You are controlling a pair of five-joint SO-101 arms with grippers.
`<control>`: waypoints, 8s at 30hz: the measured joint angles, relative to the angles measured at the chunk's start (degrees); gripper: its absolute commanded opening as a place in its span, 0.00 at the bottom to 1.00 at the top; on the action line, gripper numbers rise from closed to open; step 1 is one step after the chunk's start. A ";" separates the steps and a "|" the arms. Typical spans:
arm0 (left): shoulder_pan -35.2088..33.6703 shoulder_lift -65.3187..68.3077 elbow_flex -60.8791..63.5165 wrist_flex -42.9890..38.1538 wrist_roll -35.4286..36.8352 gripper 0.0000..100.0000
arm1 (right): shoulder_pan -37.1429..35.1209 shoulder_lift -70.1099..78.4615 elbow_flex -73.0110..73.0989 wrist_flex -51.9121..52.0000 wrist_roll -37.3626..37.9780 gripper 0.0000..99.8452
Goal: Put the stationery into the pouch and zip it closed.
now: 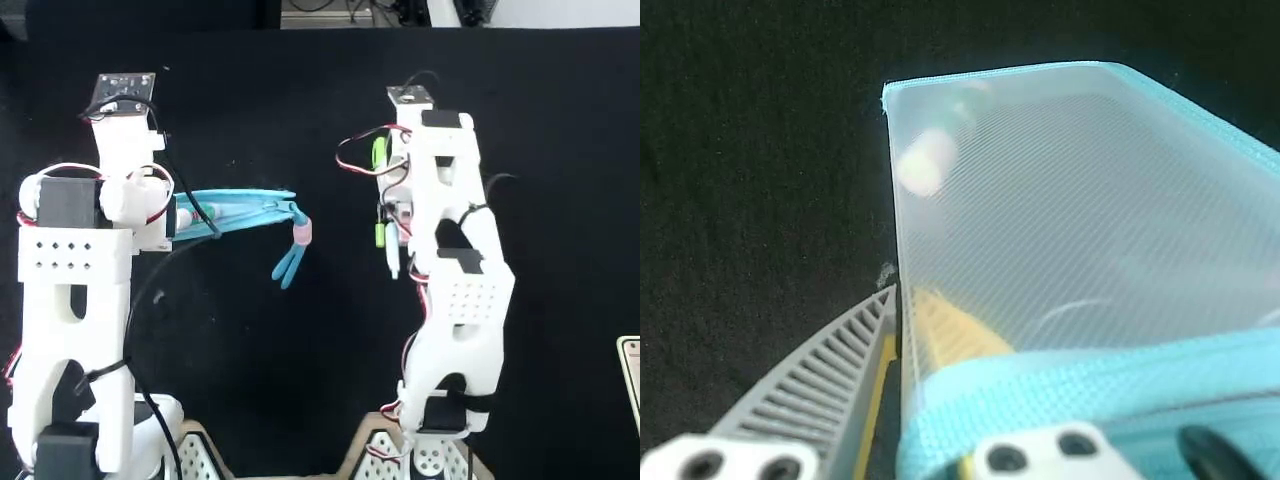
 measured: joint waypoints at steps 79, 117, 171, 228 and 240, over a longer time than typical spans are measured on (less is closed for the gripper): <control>0.00 0.00 0.00 0.00 0.00 0.03 | 21.89 -68.31 50.46 -2.37 30.59 0.01; 0.00 0.00 0.00 0.00 0.00 0.03 | -42.11 -107.43 92.48 -82.20 -5.10 0.01; 0.18 0.00 0.00 0.00 0.00 0.03 | -44.40 -94.68 84.04 -71.12 -6.86 0.11; 0.26 0.00 0.00 0.00 0.00 0.03 | 4.13 -37.71 36.40 -18.64 4.84 0.14; 0.26 0.00 0.00 0.00 0.00 0.03 | 7.82 -10.90 20.92 -18.64 19.43 0.14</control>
